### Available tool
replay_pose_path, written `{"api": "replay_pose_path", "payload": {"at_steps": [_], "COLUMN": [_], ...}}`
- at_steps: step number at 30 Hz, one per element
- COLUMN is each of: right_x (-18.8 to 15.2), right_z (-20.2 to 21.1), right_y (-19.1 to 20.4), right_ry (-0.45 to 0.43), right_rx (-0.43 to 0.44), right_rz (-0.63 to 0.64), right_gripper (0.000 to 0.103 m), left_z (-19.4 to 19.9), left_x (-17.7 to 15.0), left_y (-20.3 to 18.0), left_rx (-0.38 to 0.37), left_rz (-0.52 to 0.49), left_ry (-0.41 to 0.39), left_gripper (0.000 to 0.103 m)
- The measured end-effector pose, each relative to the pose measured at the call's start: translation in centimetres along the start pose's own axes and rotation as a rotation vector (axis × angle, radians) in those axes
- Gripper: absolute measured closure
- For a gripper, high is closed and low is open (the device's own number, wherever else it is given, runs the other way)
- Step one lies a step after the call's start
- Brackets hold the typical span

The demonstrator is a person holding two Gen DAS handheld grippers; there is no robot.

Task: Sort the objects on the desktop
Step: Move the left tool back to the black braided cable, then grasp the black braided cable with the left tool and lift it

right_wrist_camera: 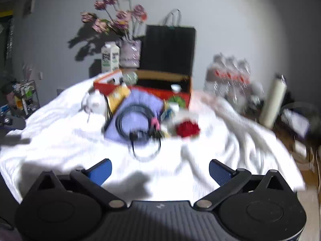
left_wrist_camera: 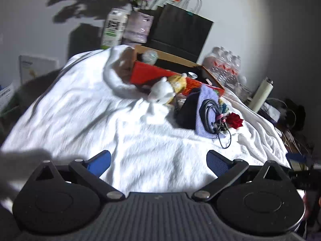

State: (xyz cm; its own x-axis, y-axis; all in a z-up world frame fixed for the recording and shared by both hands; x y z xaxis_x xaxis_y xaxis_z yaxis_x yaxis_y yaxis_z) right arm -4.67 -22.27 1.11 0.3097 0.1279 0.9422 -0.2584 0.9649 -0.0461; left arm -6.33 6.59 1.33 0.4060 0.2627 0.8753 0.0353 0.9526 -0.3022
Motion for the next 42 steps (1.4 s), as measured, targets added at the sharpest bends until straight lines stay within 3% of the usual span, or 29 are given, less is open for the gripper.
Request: {"api": "replay_pose_path", "payload": {"at_steps": [6, 14, 19, 21, 25, 27, 29, 34, 37, 38, 39, 40, 42], "right_x": [-2.4, -1.7, -2.0, -2.1, -2.3, -2.1, -2.1, -2.2, -2.6, -2.6, -2.6, -2.5, -2.5], "right_z": [0.6, 0.4, -2.1, -4.0, -8.0, -9.6, -11.1, -14.0, -14.9, -15.0, -14.8, -14.5, -13.8], "right_y": [0.1, 0.5, 1.4, 1.7, 1.0, 0.3, -0.5, -1.0, -0.7, -0.6, -0.5, -0.6, -1.1], "right_ry": [0.029, -0.037, -0.034, -0.023, 0.009, 0.014, 0.02, 0.038, 0.042, 0.036, 0.033, 0.026, 0.012], "right_rx": [-0.001, 0.003, 0.044, 0.049, 0.024, 0.0, -0.005, -0.008, -0.021, -0.025, -0.027, -0.031, -0.06], "right_rz": [-0.013, -0.075, -0.086, -0.078, -0.081, -0.086, -0.108, -0.115, -0.078, -0.066, -0.064, -0.077, -0.082], "right_gripper": [0.0, 0.003, 0.011, 0.02, 0.036, 0.058, 0.069, 0.077, 0.078, 0.081, 0.096, 0.101, 0.101], "left_z": [-0.3, -1.7, -4.3, -6.2, -11.0, -13.2, -15.4, -20.0, -21.8, -22.0, -21.9, -21.5, -20.4], "left_x": [-1.3, -2.8, -1.2, -0.2, 1.4, 1.7, 1.8, 1.0, 0.2, 0.1, 0.0, 0.0, -0.1], "left_y": [-1.5, -1.4, -4.8, -6.6, -9.6, -10.9, -12.2, -13.5, -13.6, -13.5, -13.5, -13.5, -13.6], "left_rx": [0.021, 0.018, -0.08, -0.11, -0.134, -0.157, -0.175, -0.114, -0.086, -0.077, -0.076, -0.075, -0.074], "left_rz": [-0.155, -0.126, -0.145, -0.175, -0.256, -0.283, -0.323, -0.457, -0.49, -0.487, -0.487, -0.489, -0.468], "left_ry": [-0.017, -0.012, -0.053, -0.071, -0.072, -0.067, -0.062, -0.041, 0.0, 0.0, -0.006, -0.008, -0.006], "left_gripper": [0.0, 0.0, 0.003, 0.009, 0.033, 0.038, 0.038, 0.039, 0.057, 0.058, 0.06, 0.065, 0.076]}}
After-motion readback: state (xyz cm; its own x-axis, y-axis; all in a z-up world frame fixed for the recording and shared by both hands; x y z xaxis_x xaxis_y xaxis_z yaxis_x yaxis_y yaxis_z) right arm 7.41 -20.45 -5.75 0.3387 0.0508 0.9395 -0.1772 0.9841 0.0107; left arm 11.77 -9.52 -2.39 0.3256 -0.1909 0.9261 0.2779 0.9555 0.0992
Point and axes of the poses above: each gripper's, at about its wrist camera, not at the fingertips, and z roughly against the way its jaws point, y to its left, x to its top, the point moved 10 cm from there along -z, roughly the way its jaws point, and after that the axes turned 14 degrees about -y, right-handed, at the moved point
